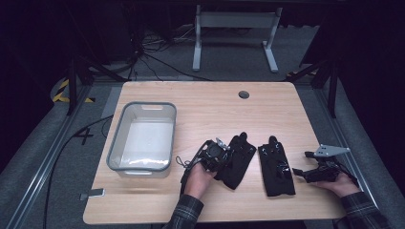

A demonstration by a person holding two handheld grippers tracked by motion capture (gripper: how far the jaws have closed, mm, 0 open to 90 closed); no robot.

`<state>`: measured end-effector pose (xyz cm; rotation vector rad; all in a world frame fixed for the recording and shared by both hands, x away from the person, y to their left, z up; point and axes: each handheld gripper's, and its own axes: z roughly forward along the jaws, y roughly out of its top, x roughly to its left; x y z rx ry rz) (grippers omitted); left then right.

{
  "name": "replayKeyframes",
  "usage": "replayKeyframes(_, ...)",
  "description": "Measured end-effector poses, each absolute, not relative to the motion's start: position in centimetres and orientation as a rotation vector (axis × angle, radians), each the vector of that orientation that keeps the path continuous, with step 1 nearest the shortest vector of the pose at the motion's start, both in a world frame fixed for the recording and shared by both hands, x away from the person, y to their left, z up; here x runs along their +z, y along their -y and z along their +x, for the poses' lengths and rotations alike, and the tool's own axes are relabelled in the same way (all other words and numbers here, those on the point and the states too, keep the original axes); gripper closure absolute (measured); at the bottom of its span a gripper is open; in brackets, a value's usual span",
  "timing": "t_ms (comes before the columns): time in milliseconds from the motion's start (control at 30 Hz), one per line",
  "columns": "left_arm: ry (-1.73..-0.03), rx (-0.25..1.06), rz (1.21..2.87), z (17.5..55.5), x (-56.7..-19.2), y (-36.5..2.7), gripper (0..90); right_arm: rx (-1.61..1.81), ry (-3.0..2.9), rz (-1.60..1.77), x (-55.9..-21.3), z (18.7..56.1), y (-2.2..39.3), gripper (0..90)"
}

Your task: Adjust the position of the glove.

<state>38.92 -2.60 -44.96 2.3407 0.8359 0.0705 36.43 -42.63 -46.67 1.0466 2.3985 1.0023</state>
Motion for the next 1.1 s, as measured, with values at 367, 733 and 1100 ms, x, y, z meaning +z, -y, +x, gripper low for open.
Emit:
replayKeyframes(367, -0.754, 0.002, 2.310, 37.7, -45.4, 3.8, 89.8, 1.002, -2.398, 1.046, -46.7, 36.4, 42.6, 6.4)
replayKeyframes(733, -0.674, -0.037, 2.320, 36.7, -45.5, 5.4, 89.8, 1.002, -2.399, 1.046, -46.7, 36.4, 42.6, 6.2)
replayKeyframes(1100, -0.655, -0.015, 2.304, 36.3, -45.0, 5.5, 80.9, 0.999, -2.428, 1.033, -46.5, 36.4, 42.6, 11.3)
